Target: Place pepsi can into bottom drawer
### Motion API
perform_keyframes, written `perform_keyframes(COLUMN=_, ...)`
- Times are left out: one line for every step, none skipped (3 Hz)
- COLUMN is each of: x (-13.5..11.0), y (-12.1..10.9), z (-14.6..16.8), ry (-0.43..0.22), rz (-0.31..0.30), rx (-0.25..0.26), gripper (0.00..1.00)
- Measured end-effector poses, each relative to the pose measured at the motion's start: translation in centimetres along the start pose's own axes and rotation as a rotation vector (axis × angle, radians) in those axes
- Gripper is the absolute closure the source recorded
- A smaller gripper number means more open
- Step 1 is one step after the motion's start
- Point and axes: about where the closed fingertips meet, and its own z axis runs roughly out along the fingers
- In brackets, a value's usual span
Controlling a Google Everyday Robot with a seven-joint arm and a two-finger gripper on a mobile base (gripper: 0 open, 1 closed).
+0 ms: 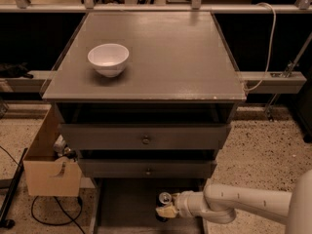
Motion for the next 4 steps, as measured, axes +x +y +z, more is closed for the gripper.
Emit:
perform_keyframes(x=-0.9, y=-2.2, z=2.1, ry=-0.017, rz=0.002, rx=0.014, gripper=1.00)
perform_keyframes(x=-0.9, y=-5.0, z=3.6, ry=-0.069, rz=0.028, rx=0.057, gripper=1.00)
perform_keyframes(x=0.2, y=-7.3, z=5.3, ry=-0.098, rz=0.080, rx=0.086, gripper=1.00)
perform_keyframes(x=1.2, y=-9.0, z=7.5, ry=-0.104, rz=0.100, rx=0.109, gripper=1.00)
